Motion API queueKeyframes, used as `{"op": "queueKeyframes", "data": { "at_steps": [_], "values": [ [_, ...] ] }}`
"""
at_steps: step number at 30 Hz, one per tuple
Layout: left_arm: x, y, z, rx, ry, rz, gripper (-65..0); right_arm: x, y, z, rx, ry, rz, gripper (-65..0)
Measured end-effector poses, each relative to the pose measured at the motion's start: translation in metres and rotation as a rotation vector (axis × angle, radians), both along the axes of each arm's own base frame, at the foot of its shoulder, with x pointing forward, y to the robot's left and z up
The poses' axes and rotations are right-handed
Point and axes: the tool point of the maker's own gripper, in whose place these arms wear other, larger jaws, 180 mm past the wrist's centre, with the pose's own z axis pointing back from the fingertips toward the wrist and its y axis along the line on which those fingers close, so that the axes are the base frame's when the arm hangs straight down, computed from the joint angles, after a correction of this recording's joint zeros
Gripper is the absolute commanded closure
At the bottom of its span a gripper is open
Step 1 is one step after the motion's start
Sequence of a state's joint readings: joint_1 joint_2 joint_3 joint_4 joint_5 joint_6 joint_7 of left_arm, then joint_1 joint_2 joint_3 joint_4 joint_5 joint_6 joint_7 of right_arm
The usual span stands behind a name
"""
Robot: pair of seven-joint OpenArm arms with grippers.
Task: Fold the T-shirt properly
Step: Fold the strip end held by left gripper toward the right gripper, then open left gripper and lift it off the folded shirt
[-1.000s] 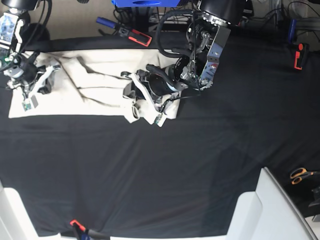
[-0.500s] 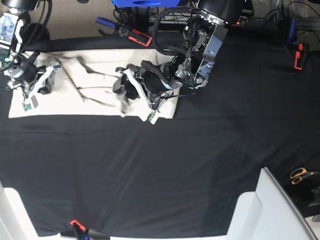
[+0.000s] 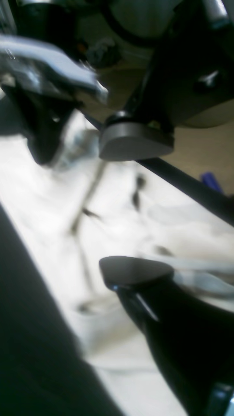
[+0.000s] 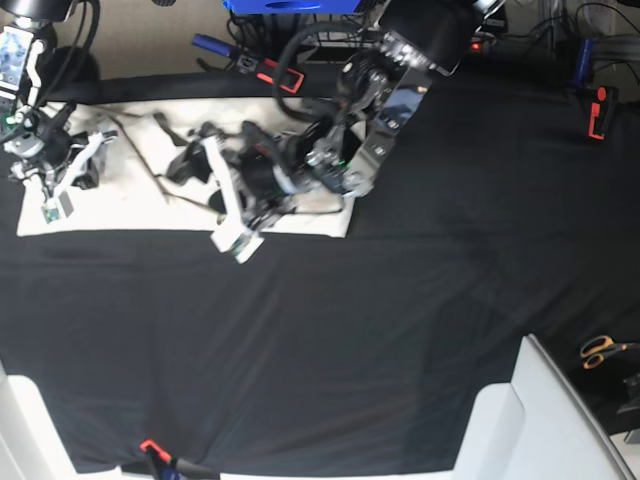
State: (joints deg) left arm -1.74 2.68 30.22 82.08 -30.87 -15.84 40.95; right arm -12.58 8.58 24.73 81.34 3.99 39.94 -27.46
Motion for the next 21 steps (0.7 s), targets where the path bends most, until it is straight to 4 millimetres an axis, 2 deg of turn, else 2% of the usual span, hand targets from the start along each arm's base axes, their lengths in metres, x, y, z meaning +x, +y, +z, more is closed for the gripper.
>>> {"op": "queueKeyframes", "data": {
  "at_steps": [3,6,7,8,11,12,16,19,21],
  "values": [
    [0.005,-0.008,0.01,-0.026,-0.015,0.003,-44.3,0.0,-0.001,0.0,-0.002,0.0,0.0,0.0],
    [0.007,-0.001,0.024,-0.025,-0.066,-0.004,-43.1,0.0,0.0,0.0,-0.002,-0.001,0.001,0.0],
    [0.009,0.005,0.031,-0.028,-0.093,-0.007,-39.8,0.0,0.0,0.001,-0.003,-0.002,0.001,0.0],
    [0.014,0.015,0.036,-0.024,-0.123,-0.002,-33.7,0.001,0.0,0.003,-0.009,-0.004,0.004,0.0],
    [0.037,0.072,0.036,0.038,-0.167,0.115,-5.1,0.01,0.006,0.024,-0.036,-0.059,0.013,0.0],
    [0.039,0.097,0.031,0.061,-0.162,0.17,0.0,0.011,0.011,0.031,-0.042,-0.069,0.005,0.0],
    [0.023,0.205,-0.007,0.219,-0.063,0.388,0.0,0.008,0.05,0.049,-0.04,-0.012,0.024,0.0],
    [0.018,0.264,-0.008,0.286,-0.06,0.502,0.0,0.006,0.081,0.057,-0.027,0.034,0.064,0.0],
    [0.015,0.299,-0.004,0.323,-0.07,0.564,0.0,-0.001,0.095,0.054,-0.019,0.101,0.081,0.0]
  ]
}}
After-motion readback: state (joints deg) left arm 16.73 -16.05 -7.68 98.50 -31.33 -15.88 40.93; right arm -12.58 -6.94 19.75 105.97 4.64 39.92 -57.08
